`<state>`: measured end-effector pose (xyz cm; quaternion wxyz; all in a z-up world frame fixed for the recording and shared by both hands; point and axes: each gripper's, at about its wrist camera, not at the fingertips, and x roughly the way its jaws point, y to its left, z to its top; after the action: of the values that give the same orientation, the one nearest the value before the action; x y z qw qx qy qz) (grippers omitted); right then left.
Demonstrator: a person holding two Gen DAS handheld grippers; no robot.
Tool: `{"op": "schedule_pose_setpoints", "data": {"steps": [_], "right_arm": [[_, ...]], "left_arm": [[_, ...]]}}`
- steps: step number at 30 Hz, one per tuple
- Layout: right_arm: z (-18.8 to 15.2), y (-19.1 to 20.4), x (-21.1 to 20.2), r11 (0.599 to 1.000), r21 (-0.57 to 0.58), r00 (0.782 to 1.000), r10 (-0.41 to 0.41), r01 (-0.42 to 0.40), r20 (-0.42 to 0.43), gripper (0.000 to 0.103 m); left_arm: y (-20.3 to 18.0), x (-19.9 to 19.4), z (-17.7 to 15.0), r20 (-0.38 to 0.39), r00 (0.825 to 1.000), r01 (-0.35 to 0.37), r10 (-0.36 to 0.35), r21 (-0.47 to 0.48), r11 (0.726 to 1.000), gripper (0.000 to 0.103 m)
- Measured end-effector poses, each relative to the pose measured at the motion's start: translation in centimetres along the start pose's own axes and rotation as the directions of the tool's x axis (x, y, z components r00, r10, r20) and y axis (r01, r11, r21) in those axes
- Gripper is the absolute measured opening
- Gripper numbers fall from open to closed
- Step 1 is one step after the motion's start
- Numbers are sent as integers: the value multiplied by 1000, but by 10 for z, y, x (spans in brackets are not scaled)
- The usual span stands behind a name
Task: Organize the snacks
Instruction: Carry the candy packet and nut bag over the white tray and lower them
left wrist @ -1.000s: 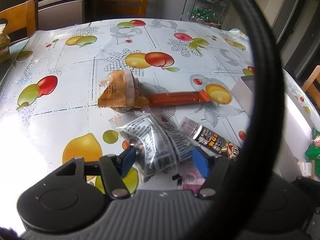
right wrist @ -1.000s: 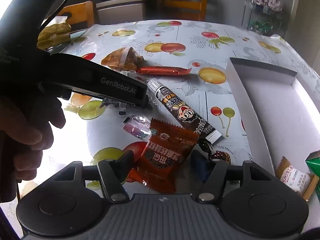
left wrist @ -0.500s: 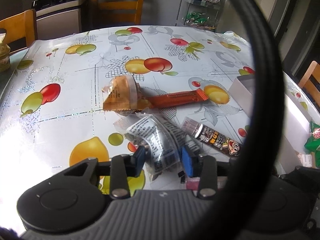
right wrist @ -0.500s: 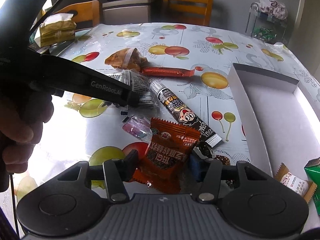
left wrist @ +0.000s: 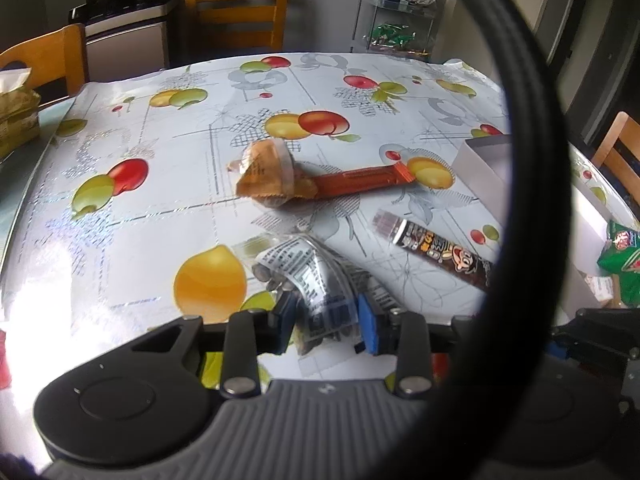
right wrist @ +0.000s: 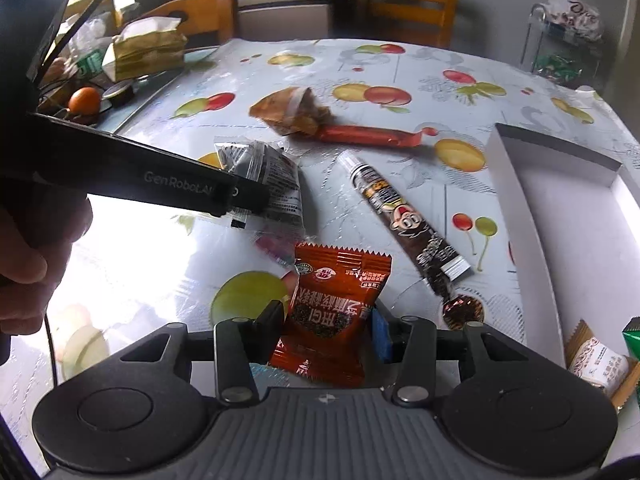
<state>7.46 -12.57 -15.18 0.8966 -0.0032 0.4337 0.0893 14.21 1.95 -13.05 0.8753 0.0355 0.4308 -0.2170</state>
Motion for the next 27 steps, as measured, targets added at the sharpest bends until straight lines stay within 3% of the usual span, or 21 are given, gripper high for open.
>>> {"op": "schedule_pose_setpoints", "data": {"steps": [12, 27], "right_arm": [[2, -8, -24, 999, 5, 999, 33, -33, 31, 45], [1, -19, -54, 999, 16, 995, 39, -41, 93, 46]], "left_arm": [[1, -28, -4, 25, 1000, -7, 7, -35, 999, 28], [-27, -51, -9, 28, 1000, 5, -5, 0, 1000, 26]]}}
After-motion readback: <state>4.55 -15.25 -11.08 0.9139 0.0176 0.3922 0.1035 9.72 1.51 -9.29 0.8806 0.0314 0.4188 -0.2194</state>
